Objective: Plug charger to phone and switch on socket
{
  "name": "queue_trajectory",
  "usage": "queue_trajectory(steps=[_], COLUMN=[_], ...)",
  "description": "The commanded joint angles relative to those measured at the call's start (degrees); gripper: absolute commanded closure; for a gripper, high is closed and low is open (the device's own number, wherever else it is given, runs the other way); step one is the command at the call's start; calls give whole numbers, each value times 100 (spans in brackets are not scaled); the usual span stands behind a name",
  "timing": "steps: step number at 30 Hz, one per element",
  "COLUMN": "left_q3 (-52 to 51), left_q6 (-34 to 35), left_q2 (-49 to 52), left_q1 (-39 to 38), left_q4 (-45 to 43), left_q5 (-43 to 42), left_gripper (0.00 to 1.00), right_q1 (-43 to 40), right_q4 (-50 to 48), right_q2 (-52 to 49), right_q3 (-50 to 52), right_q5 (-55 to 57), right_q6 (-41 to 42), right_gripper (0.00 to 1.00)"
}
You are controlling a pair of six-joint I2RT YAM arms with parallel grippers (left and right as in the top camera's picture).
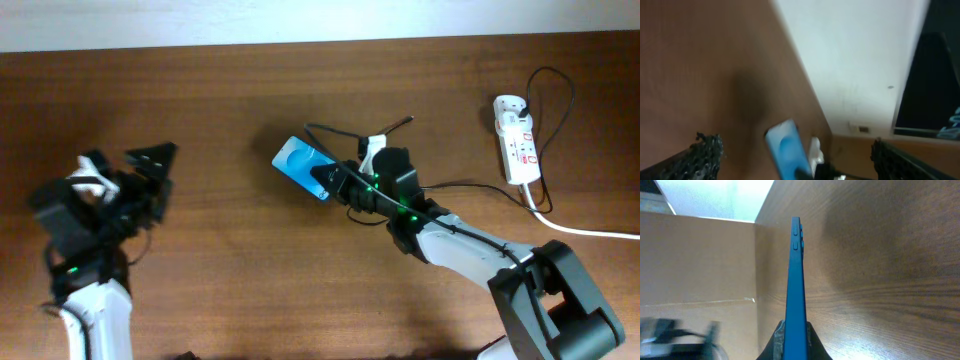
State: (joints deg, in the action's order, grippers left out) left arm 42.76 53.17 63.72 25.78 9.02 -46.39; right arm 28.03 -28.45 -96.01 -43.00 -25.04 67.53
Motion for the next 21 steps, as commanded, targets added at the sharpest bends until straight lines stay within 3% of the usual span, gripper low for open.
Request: queue_trajectory(steps=[1,4,7,11,15,18,21], left_q3=[-385,-385,-385,-385,-385,-385,-385], left_q6=[2229,2850,2865,2865,2865,2865,2870], left_q2=[1025,1757,1908,1910,1910,1910,1910], left_q1=[-970,-1670,-2015,-2387,-2573,-2601,-2601], left_q4=[-1185,-1504,-1499,-1497,-1495,-1495,-1495], left_q5=[-975,-1237,-1250,-754,-713,-634,-634], left_gripper=[1,0,9,8,17,40,54], right_q1=[-208,-208,-203,337,542,546,627], right_q4=[-87,-92,-92,-101,-426,-450,-457], right_q2=[293,293,293,293,293,293,293], right_q3=[-138,-138,-138,-138,-138,-138,-138], right_q5=[-214,-728,-916,-1097,-1097,-1143,-1110], right_q6=[1196,2479,2892,3797,4094,4096,4063], right_gripper=[96,96,96,96,96,96,96])
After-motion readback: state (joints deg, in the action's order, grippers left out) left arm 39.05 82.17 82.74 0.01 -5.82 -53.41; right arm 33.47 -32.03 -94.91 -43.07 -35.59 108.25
